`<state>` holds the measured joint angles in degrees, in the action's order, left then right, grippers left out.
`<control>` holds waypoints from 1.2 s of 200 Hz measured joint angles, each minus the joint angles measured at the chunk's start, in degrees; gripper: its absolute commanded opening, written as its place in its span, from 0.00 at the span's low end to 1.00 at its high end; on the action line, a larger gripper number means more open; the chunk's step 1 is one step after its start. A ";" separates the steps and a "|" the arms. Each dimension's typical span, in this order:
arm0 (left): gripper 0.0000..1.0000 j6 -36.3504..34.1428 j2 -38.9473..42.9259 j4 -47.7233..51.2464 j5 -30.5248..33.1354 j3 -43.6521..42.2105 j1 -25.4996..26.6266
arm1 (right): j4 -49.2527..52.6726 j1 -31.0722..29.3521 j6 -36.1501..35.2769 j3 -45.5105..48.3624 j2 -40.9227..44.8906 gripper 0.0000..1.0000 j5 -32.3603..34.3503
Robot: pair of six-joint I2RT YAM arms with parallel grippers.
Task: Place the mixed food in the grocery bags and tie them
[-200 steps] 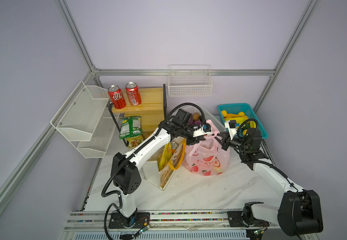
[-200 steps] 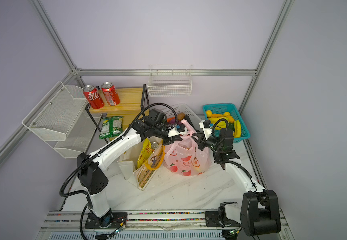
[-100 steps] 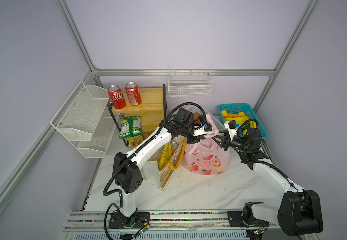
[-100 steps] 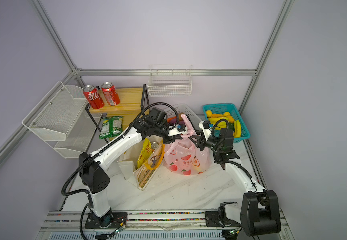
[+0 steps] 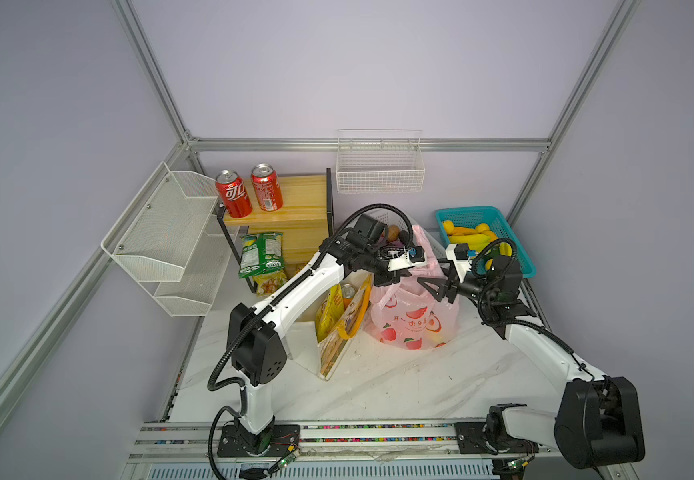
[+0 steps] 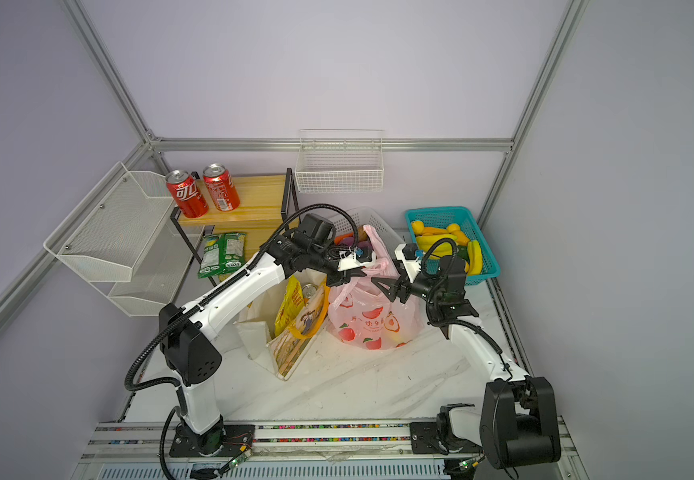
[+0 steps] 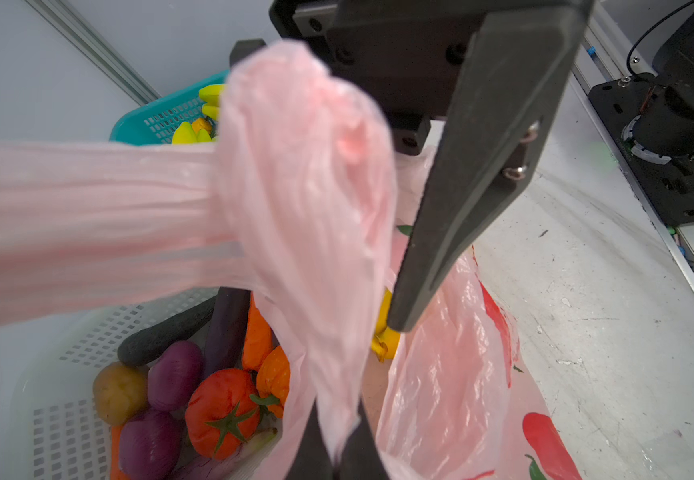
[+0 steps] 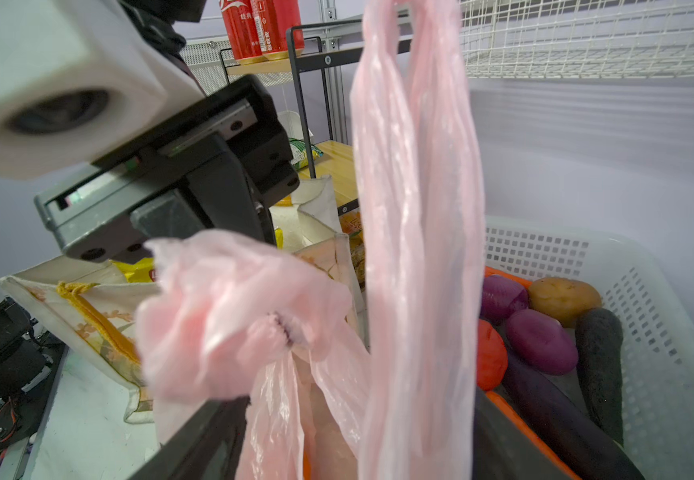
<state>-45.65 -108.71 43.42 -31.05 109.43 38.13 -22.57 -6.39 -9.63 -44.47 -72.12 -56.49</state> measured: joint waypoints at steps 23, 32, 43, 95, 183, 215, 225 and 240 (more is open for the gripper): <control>0.00 0.00 -0.07 0.04 0.00 0.24 0.20 | 1.11 0.00 -1.29 -0.98 -0.87 0.79 -0.04; 0.00 0.00 -0.07 0.09 0.00 0.42 0.28 | 0.70 0.00 -1.27 -1.09 -1.09 0.79 -0.26; 0.00 0.00 -0.07 0.15 0.00 0.74 0.33 | 0.07 0.00 -0.87 -1.09 -1.36 0.79 -0.85; 0.00 0.02 -0.46 0.42 -0.11 2.43 0.52 | 1.29 -0.02 -2.01 -4.90 -3.26 0.93 -1.38; 0.00 0.07 -0.96 0.50 -0.04 2.47 0.59 | 6.56 -0.02 -6.27 -9.42 -6.01 0.95 -3.17; 0.00 0.07 -1.14 0.52 0.15 2.54 0.59 | 6.34 -0.04 -5.90 -8.85 -6.08 0.89 -6.16; 0.00 0.09 -1.14 0.52 0.28 2.56 0.61 | 5.81 -0.04 -5.27 -8.37 -6.08 0.85 -6.95; 0.00 0.09 -1.25 0.59 0.46 2.86 0.63 | 5.29 -0.04 -4.52 -8.13 -6.08 0.78 -8.04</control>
<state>-45.56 -109.95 44.01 -30.59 112.29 38.76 -17.28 -6.44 -14.15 -52.60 -78.19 -64.53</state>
